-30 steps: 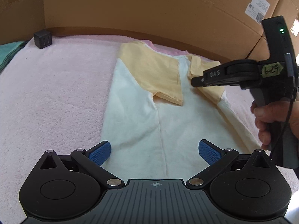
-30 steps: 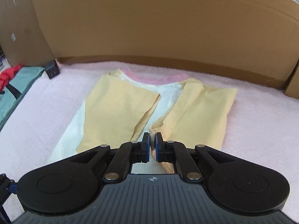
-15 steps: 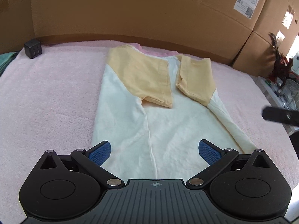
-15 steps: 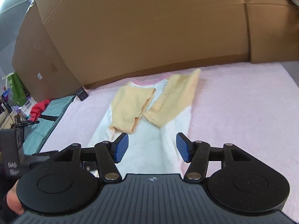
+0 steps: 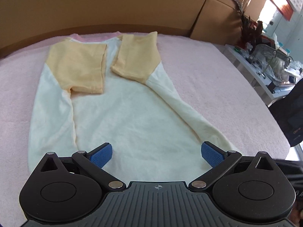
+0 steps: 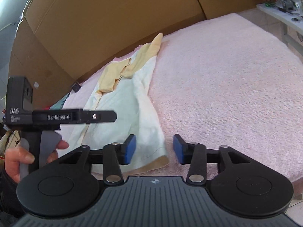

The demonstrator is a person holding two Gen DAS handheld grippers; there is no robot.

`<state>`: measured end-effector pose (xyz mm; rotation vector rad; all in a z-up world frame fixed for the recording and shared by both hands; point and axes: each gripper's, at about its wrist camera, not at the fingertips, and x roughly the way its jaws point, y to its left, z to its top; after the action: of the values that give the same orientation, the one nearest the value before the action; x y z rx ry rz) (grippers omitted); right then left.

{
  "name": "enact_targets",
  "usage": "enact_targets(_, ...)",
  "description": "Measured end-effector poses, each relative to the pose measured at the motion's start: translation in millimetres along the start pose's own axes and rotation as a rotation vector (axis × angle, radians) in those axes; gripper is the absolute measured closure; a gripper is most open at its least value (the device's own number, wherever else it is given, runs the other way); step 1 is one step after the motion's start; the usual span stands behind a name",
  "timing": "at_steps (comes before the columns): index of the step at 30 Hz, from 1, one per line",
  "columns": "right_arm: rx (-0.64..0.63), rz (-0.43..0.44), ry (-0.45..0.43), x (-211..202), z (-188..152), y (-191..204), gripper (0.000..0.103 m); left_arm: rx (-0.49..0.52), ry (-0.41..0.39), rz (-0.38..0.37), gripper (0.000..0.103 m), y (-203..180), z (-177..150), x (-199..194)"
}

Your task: Fold clothes

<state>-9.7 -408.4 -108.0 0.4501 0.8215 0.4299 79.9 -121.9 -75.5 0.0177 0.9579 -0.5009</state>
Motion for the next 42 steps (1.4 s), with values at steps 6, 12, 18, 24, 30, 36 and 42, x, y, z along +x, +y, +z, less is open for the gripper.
enact_targets(6,-0.046,-0.028,-0.030,4.7,-1.6,14.1,0.098,0.060,-0.003,0.135,0.000,8.7,77.7,10.2)
enact_targets(12,-0.418,-0.171,-0.083,12.3,-11.2,87.3,0.098,0.114,0.052,0.187,0.000,7.2,128.9,53.2)
enact_targets(18,-0.887,-0.239,0.047,63.7,-51.6,158.9,0.098,0.157,0.094,0.179,0.000,3.4,153.3,96.0)
enact_targets(24,-1.046,-0.263,0.123,85.2,-67.2,170.7,0.096,0.169,0.150,0.177,0.000,6.1,149.6,128.1)
enact_targets(30,-0.990,-0.215,0.142,75.3,-59.7,165.4,0.092,0.129,0.143,0.181,0.000,18.1,144.4,131.7)
enact_targets(36,-0.861,-0.147,0.106,49.6,-35.3,160.2,0.065,0.090,0.062,0.206,0.000,29.0,143.9,106.7)
enact_targets(42,-0.888,-0.211,0.082,43.6,-14.2,163.8,0.065,0.098,0.038,0.167,0.000,26.4,132.7,85.1)
